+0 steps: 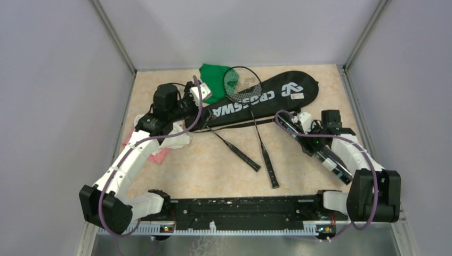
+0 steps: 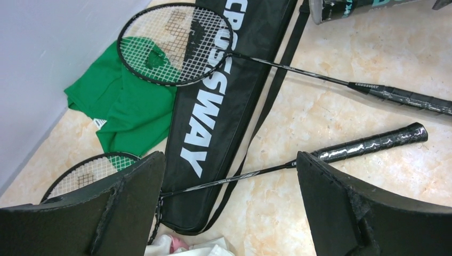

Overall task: Pack up the badminton gear
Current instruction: Place the shuttle tube at the center of the board.

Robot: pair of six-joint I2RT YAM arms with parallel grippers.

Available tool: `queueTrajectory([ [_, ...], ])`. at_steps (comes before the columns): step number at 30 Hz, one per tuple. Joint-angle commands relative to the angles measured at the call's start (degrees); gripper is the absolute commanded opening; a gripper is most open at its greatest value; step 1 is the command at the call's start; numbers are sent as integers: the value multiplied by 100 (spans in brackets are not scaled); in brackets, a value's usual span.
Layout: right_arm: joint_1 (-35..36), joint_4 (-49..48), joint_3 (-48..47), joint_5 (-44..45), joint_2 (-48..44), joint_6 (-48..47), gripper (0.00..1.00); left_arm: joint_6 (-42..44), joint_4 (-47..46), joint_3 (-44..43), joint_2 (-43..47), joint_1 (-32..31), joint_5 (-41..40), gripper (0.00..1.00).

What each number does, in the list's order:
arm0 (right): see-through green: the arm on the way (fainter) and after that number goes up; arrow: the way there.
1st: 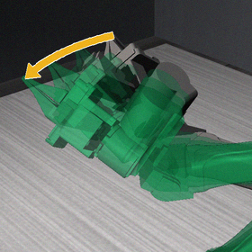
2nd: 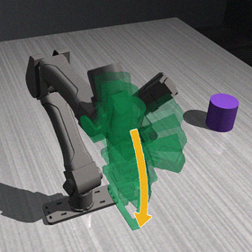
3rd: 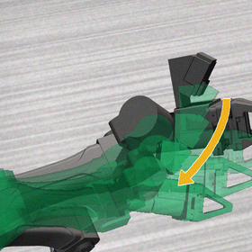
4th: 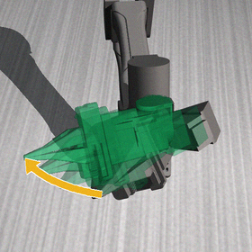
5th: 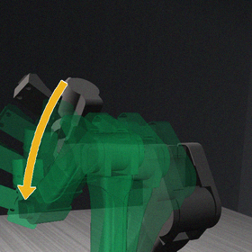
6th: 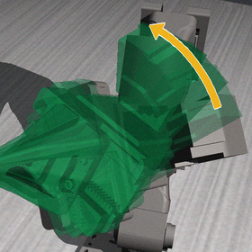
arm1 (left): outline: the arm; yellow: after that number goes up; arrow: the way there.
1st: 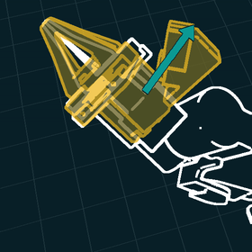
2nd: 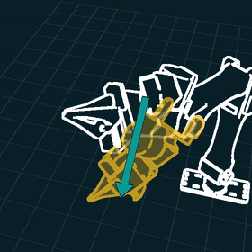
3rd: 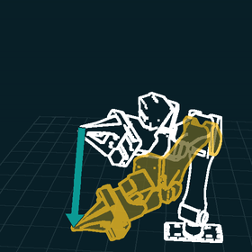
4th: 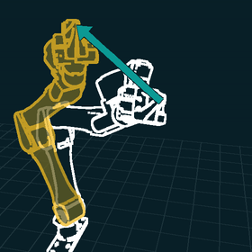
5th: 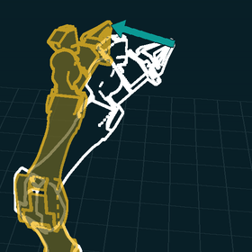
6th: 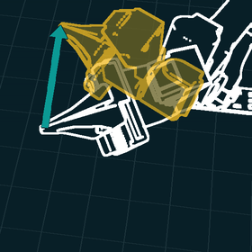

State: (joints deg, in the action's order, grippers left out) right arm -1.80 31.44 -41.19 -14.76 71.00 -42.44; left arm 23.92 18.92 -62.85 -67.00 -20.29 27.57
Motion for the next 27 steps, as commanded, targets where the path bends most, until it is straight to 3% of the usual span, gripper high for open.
queueTrajectory([
  [1,-30,-93,205,88,33,-331,41,-28,-407,194,157,32,58,99],
  [10,-39,25,381,261,286,-724,51,27,-431,312,241,26,61,99],
  [14,-39,50,386,329,307,-784,66,88,-426,334,282,26,-19,99],
  [18,-38,192,306,160,220,-788,98,141,-416,352,302,30,-108,99],
  [27,-8,501,-304,-576,-209,-405,98,21,-458,336,174,26,-311,99],
])
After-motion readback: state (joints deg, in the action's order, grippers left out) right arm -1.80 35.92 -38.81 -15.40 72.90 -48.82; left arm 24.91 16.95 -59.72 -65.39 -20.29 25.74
